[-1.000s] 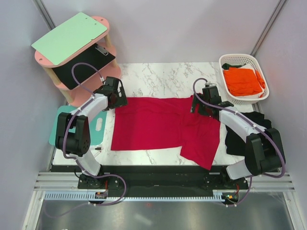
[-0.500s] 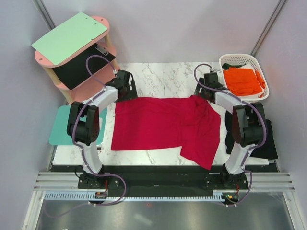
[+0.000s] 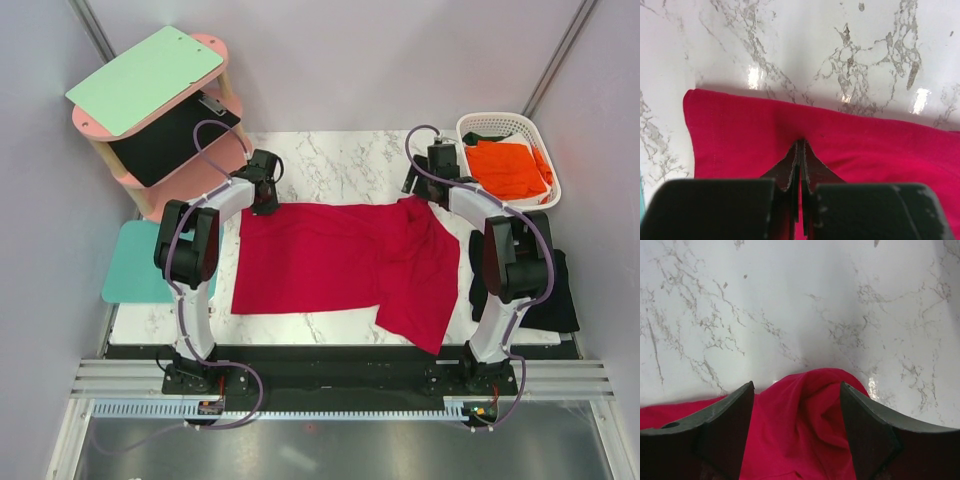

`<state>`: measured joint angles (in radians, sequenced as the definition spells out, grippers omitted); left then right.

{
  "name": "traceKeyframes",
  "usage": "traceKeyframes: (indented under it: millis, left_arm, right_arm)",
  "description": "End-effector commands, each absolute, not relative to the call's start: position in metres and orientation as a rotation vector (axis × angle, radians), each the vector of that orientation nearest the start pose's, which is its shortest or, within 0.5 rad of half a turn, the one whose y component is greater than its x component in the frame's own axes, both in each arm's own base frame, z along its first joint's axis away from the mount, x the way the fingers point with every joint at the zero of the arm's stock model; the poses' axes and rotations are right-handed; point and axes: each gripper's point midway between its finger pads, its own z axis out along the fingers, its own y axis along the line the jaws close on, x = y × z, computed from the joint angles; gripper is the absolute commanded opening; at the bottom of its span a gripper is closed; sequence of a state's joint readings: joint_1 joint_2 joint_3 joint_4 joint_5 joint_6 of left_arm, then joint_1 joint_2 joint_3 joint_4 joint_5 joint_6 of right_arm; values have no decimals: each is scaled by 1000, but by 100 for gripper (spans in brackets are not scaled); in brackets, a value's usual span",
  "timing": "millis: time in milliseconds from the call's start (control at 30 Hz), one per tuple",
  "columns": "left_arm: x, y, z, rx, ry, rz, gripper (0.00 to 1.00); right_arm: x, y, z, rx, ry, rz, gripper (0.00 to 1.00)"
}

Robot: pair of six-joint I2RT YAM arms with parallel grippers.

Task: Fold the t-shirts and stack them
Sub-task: Fold the flattened tshirt in 1/3 of the way

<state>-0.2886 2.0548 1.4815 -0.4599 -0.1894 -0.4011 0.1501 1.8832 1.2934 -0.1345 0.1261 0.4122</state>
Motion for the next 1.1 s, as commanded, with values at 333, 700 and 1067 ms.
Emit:
traceKeyframes:
  millis: [333, 700, 1067]
  left_arm:
    - [473, -117, 16, -240, 2602, 59, 2]
    - [469, -111, 11, -247, 2622, 98, 2]
    - [462, -109, 0, -254, 2653, 113, 2]
  right_arm:
    - [513, 98, 93, 264, 2321, 307, 44]
    - [503, 87, 96, 286, 2394, 225, 45]
    - [491, 86, 98, 268, 2429, 218, 12]
